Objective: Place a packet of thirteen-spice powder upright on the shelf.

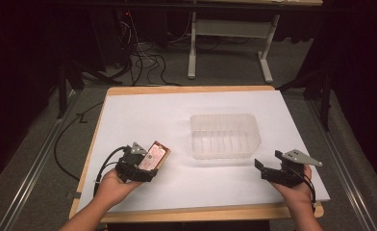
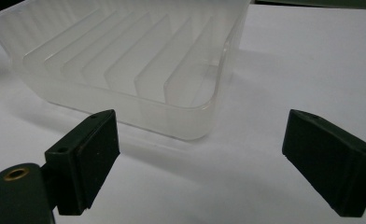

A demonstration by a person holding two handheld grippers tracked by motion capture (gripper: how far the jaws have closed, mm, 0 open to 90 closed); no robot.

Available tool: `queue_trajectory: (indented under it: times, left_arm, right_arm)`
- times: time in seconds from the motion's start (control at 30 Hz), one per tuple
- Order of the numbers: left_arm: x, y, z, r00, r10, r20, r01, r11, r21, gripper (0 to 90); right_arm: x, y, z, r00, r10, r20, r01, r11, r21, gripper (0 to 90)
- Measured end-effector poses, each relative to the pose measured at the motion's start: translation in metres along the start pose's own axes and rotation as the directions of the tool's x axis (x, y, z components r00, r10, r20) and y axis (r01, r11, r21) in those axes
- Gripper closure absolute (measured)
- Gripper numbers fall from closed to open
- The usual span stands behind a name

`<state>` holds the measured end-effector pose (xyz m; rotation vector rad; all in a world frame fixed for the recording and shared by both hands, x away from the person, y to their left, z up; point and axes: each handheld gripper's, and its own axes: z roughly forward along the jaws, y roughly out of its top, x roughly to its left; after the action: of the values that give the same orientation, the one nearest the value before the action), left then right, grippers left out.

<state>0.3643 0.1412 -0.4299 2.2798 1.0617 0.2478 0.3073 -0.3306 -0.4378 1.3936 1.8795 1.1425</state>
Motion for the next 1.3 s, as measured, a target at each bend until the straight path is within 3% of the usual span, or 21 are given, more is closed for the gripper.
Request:
queue_trajectory:
  times: [0.17, 0.3, 0.47, 0.5, 0.53, 0.57, 0.67, 0.77, 0.93, 0.97, 1.0, 1.03, 1.07, 1.13, 1.3]
  left_arm:
    - [0.002, -0.006, 0.002, 0.9998, -0.021, 0.000, 0.021, 0.9973, -0.071, 32.8]
    - [0.000, -0.010, 0.003, 0.9997, -0.023, -0.012, 0.021, 0.9875, -0.156, 32.8]
    - [-0.005, -0.015, 0.001, 0.9998, -0.019, -0.008, 0.016, 0.9636, -0.267, 32.8]
    - [-0.005, -0.015, 0.001, 0.9998, -0.019, -0.008, 0.016, 0.9636, -0.267, 32.8]
    - [-0.008, -0.015, -0.002, 0.9998, -0.019, -0.004, 0.017, 0.9522, -0.305, 32.8]
    - [-0.008, -0.015, -0.002, 0.9998, -0.019, -0.004, 0.017, 0.9522, -0.305, 32.8]
    - [-0.013, -0.013, -0.004, 0.9995, -0.032, 0.003, 0.031, 0.9343, -0.355, 32.8]
    - [-0.013, -0.009, -0.004, 0.9986, -0.048, 0.020, 0.052, 0.9200, -0.388, 32.8]
    - [-0.017, 0.001, -0.002, 0.9985, -0.050, 0.021, 0.054, 0.9034, -0.425, 32.9]
    - [-0.022, 0.006, -0.002, 0.9987, -0.042, 0.029, 0.050, 0.8942, -0.445, 32.9]
    - [-0.022, 0.006, -0.002, 0.9987, -0.042, 0.029, 0.050, 0.8942, -0.445, 32.9]
    - [-0.028, 0.009, 0.000, 0.9985, -0.034, 0.042, 0.049, 0.8866, -0.460, 32.9]
    - [-0.028, 0.009, 0.000, 0.9985, -0.034, 0.042, 0.049, 0.8866, -0.460, 32.8]
    - [-0.033, 0.011, 0.001, 0.9980, -0.028, 0.057, 0.052, 0.8763, -0.479, 32.9]
    - [-0.048, 0.016, 0.004, 0.9970, -0.002, 0.077, 0.040, 0.8643, -0.501, 32.8]
  right_arm:
    - [0.000, 0.000, 0.000, 1.0000, 0.000, 0.000, 0.000, 1.000, 0.000, 11.3]
    - [0.000, 0.000, 0.000, 1.0000, 0.002, 0.000, -0.002, 1.000, 0.000, 11.3]
    - [0.000, 0.000, 0.000, 1.0000, 0.000, -0.001, 0.000, 1.000, -0.003, 11.3]
    - [0.000, 0.000, 0.000, 1.0000, 0.000, -0.002, 0.000, 1.000, -0.003, 11.4]
    - [0.000, 0.000, 0.000, 1.0000, 0.000, -0.001, 0.000, 1.000, -0.003, 11.3]
    - [0.000, 0.000, 0.000, 1.0000, 0.002, -0.002, -0.002, 1.000, -0.003, 11.3]
    - [0.000, 0.000, 0.000, 1.0000, -0.003, -0.003, 0.002, 1.000, -0.005, 11.3]
    - [0.001, 0.000, 0.001, 1.0000, -0.002, -0.006, 0.002, 1.000, -0.005, 11.3]
    - [0.002, 0.000, 0.000, 1.0000, -0.002, -0.007, 0.002, 1.000, -0.009, 11.7]
    - [0.002, 0.000, 0.000, 1.0000, -0.003, -0.005, 0.002, 1.000, -0.017, 11.7]
    - [0.002, 0.000, -0.001, 1.0000, -0.002, -0.004, 0.001, 1.000, -0.020, 11.7]
    - [0.002, 0.001, -0.001, 1.0000, 0.001, -0.006, -0.002, 1.000, -0.023, 11.7]
    - [0.002, 0.001, -0.001, 1.0000, 0.001, -0.006, -0.002, 1.000, -0.023, 11.7]
    - [0.003, 0.002, -0.003, 1.0000, -0.004, -0.008, 0.004, 0.999, -0.032, 11.6]
    - [0.013, 0.007, -0.006, 0.9996, -0.016, -0.023, 0.014, 0.998, -0.053, 10.6]
